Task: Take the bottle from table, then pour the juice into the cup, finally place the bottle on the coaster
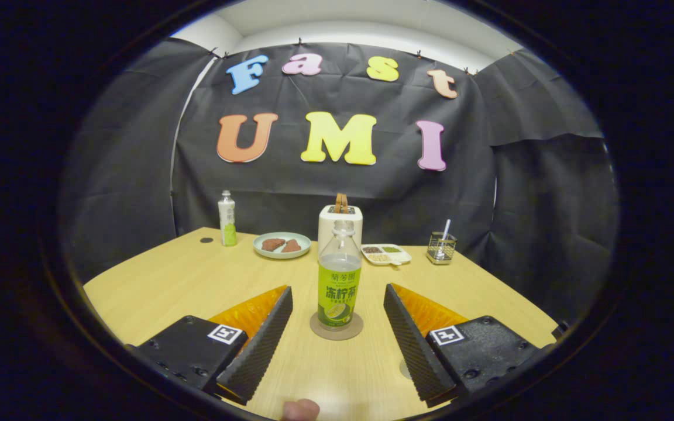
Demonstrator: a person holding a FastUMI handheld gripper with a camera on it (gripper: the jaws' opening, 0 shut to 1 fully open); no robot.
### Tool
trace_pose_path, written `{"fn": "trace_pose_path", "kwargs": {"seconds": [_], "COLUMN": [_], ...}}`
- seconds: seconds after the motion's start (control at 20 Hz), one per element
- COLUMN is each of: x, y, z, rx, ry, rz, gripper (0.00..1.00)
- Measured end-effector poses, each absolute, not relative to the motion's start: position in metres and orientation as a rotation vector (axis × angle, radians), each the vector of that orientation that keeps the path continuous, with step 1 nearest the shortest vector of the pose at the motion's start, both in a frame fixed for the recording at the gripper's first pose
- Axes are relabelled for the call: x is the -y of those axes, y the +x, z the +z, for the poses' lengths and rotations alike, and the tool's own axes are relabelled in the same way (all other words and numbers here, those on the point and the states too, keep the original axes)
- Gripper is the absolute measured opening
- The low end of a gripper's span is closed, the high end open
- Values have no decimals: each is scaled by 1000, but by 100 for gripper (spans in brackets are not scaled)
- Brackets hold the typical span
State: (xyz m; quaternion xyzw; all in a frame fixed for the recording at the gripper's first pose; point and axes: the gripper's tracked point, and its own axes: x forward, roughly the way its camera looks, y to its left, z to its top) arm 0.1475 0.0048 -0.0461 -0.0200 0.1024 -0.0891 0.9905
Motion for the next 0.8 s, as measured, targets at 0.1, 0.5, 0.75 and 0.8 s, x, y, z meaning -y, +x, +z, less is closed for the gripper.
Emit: {"fn": "trace_pose_path", "kwargs": {"seconds": [0.1,0.5,0.75,0.8], "x": [-17,-52,-77,-79], "y": [124,61,38,34], "z": [-36,-27,-25,-23], "rx": [-168,-112,-73,-63], "ry": [-33,-39,-19,-24], "rz": [-148,-69,4,11], "gripper": [100,100,100,100]}}
